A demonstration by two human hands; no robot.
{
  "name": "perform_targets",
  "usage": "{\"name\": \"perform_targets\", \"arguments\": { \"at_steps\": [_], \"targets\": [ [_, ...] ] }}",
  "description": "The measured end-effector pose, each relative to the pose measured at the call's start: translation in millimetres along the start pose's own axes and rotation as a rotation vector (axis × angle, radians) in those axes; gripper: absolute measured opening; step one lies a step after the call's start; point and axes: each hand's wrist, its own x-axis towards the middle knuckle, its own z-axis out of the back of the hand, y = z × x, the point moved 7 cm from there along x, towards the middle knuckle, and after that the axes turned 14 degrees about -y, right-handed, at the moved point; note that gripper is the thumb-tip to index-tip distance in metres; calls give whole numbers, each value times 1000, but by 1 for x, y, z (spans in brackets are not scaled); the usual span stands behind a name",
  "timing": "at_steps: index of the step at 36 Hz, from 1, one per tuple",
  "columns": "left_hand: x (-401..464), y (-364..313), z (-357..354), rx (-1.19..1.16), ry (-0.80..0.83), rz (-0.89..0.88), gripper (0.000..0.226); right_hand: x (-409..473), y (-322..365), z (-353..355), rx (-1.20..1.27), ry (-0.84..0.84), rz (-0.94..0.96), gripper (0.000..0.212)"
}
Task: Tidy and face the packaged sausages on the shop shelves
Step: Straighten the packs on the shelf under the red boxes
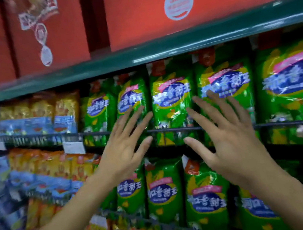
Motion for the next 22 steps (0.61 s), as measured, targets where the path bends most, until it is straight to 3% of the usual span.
{"name": "perform_targets", "arguments": {
  "at_steps": [7,11,22],
  "targets": [
    [-9,87,14,-60,-57,81,55,32,62,-39,-8,28,2,70],
    [-14,132,4,-10,35,84,57,47,97,-68,-69,40,-21,66],
    [-17,143,-2,-68,-32,-68,58,54,123,-93,-330,66,-62,67]
  ]
}}
